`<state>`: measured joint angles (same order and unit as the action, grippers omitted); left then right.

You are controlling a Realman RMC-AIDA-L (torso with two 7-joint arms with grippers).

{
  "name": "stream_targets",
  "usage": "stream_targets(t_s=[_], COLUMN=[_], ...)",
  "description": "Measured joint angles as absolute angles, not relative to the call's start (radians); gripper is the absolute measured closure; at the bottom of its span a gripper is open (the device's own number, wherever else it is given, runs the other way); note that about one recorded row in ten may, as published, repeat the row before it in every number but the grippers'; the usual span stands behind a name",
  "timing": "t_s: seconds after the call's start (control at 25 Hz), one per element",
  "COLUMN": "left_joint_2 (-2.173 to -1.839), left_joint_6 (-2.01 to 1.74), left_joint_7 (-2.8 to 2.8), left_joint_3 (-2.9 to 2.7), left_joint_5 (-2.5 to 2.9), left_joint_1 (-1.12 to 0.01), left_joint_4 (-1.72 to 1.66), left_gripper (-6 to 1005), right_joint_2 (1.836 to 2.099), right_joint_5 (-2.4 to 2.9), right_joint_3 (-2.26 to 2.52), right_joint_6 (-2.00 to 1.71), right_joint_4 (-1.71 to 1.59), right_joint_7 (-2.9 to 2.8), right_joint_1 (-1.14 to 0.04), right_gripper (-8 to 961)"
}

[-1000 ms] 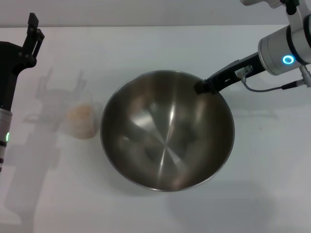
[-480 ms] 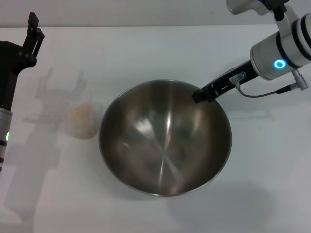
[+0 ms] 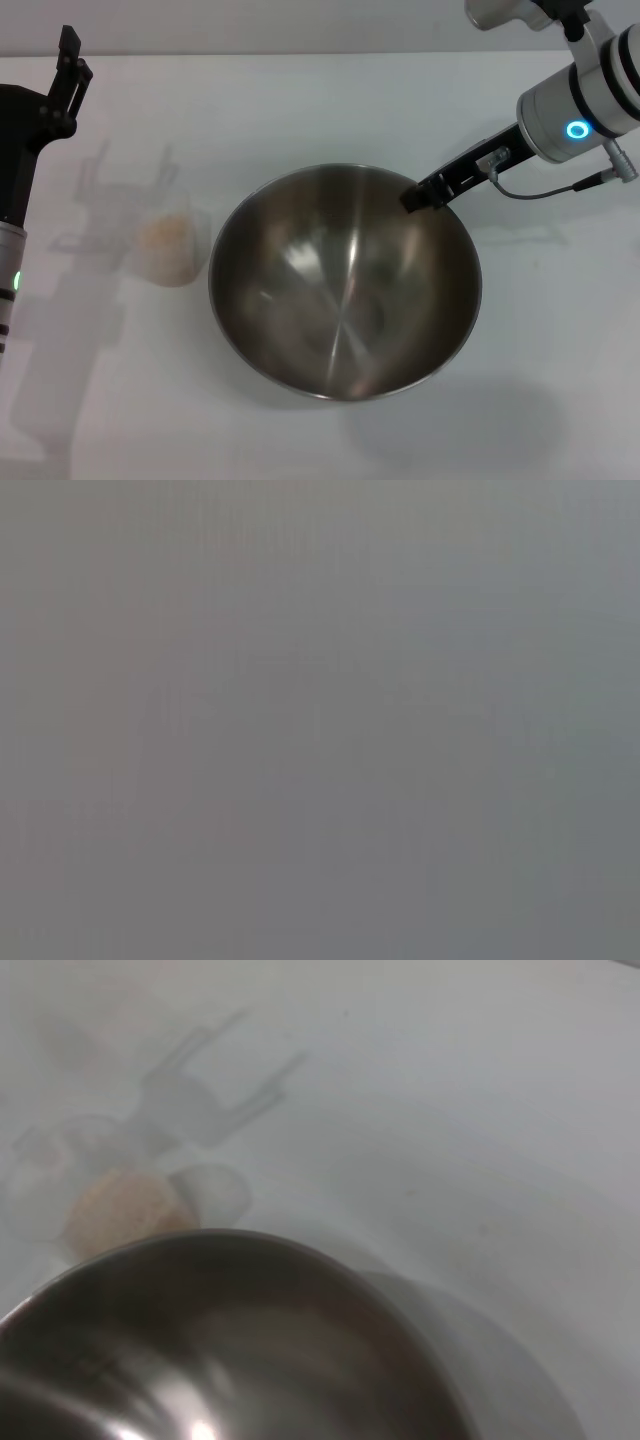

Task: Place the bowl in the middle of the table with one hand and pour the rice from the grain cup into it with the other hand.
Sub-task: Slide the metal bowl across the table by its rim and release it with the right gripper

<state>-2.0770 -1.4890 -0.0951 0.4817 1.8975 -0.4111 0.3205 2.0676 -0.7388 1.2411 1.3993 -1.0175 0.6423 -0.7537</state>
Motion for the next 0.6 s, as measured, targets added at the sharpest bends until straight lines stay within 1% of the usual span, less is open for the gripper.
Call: stream_targets(t_s=[0.04,0.24,0.6], left_joint_2=[-2.077,-2.078,-2.079], left_joint_6=[-1.488,-1.488,-1.491], left_joint_7=[-0.095,-0.095,-0.096], left_joint_3=[0.482,0.481,0.482], left_joint_5=[1.897,1.897,1.897], left_joint_1=[-0.411,-0.411,-0.404], left_joint_4=[0.321,0.321,0.322], left_gripper=[171,171,170], right_joint_2=[2.068,2.070,2.074], right_joint_5=[-0.739,-0.727,-0.713], right_joint_3=[1.241,1.246,1.247], right_joint_6=[1.401,1.402,1.398], right_joint_4=[-1.019,-1.047,-1.187], right_joint_7=[0.642,0.641,0.640], right_joint_1=[-0.754,-0.752,-0.743], right_gripper=[932,830,605])
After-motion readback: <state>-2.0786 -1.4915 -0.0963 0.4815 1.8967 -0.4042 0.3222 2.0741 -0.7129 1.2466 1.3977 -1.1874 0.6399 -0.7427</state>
